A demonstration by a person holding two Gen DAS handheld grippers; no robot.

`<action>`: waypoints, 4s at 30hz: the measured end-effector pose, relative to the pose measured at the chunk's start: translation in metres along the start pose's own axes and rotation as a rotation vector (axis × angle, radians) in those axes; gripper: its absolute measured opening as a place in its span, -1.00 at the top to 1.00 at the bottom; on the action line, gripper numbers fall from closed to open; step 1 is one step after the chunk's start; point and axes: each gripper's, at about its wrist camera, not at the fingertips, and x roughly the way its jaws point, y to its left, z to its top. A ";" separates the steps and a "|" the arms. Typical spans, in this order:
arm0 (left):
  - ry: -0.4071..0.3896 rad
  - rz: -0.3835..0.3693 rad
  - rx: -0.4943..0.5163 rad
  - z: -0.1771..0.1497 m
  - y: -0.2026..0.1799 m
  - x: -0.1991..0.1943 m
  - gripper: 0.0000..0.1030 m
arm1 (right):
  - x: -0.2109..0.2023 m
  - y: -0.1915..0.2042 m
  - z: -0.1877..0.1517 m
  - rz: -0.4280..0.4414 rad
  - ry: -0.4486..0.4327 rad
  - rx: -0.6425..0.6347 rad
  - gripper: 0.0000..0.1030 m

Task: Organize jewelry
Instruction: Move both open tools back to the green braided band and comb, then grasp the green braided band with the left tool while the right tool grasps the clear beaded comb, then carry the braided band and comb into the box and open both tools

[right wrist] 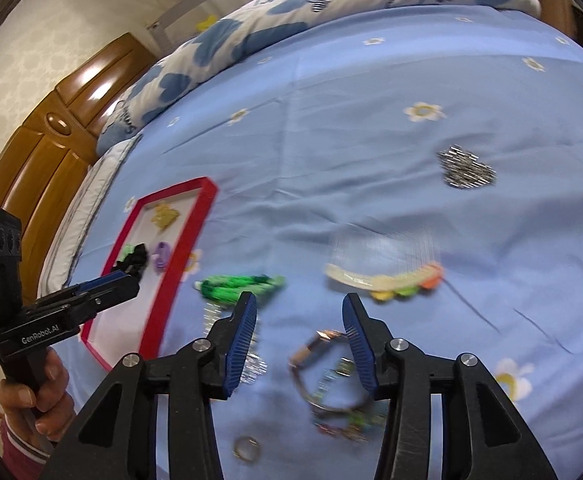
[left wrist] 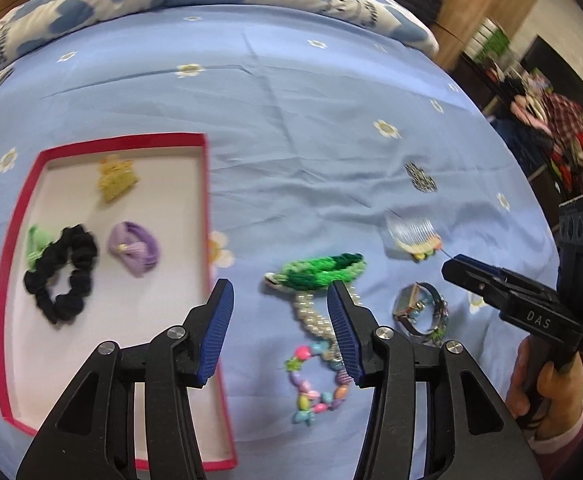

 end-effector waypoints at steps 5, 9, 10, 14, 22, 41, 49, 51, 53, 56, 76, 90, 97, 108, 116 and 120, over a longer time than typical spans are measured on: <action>0.028 -0.011 0.040 0.002 -0.017 0.013 0.06 | -0.005 -0.024 -0.005 -0.026 -0.006 0.039 0.07; 0.049 -0.011 0.064 0.003 -0.024 0.022 0.06 | -0.004 -0.036 -0.005 -0.033 -0.003 0.062 0.02; 0.051 -0.009 0.069 0.004 -0.025 0.024 0.06 | -0.003 -0.039 -0.004 -0.034 -0.003 0.068 0.01; 0.069 -0.008 0.092 0.007 -0.028 0.035 -0.03 | 0.004 -0.048 -0.003 -0.036 0.005 0.090 0.00; 0.108 0.018 0.153 0.009 -0.038 0.060 -0.05 | 0.030 -0.057 0.005 -0.023 0.030 0.124 -0.03; 0.055 -0.012 0.104 0.017 -0.021 0.053 0.83 | 0.036 -0.039 0.023 -0.001 -0.038 0.115 0.80; -0.003 -0.041 0.036 0.018 -0.005 0.022 0.84 | 0.027 -0.015 0.029 0.031 -0.056 0.081 0.80; -0.022 -0.039 0.028 0.017 -0.002 0.013 0.84 | 0.026 -0.007 0.029 0.036 -0.054 0.065 0.80; -0.040 -0.036 0.021 0.016 0.001 0.006 0.84 | 0.025 0.001 0.029 0.046 -0.055 0.051 0.80; -0.061 -0.034 0.006 0.012 0.006 -0.005 0.84 | 0.023 0.013 0.030 0.058 -0.058 0.035 0.80; -0.138 0.024 -0.153 -0.019 0.082 -0.051 0.84 | 0.038 0.099 0.025 0.153 -0.018 -0.074 0.80; -0.143 0.105 -0.232 -0.034 0.139 -0.056 0.84 | 0.076 0.154 0.023 0.220 0.042 -0.132 0.81; -0.126 0.144 -0.243 -0.032 0.158 -0.045 0.84 | 0.107 0.173 0.023 0.228 0.089 -0.147 0.81; -0.078 0.195 -0.207 -0.031 0.163 -0.014 0.84 | 0.148 0.182 0.023 0.200 0.154 -0.159 0.81; -0.059 0.208 -0.179 -0.034 0.158 -0.008 0.83 | 0.153 0.178 0.023 0.191 0.165 -0.154 0.72; -0.057 0.205 -0.182 -0.033 0.158 -0.009 0.82 | 0.152 0.178 0.024 0.197 0.164 -0.151 0.71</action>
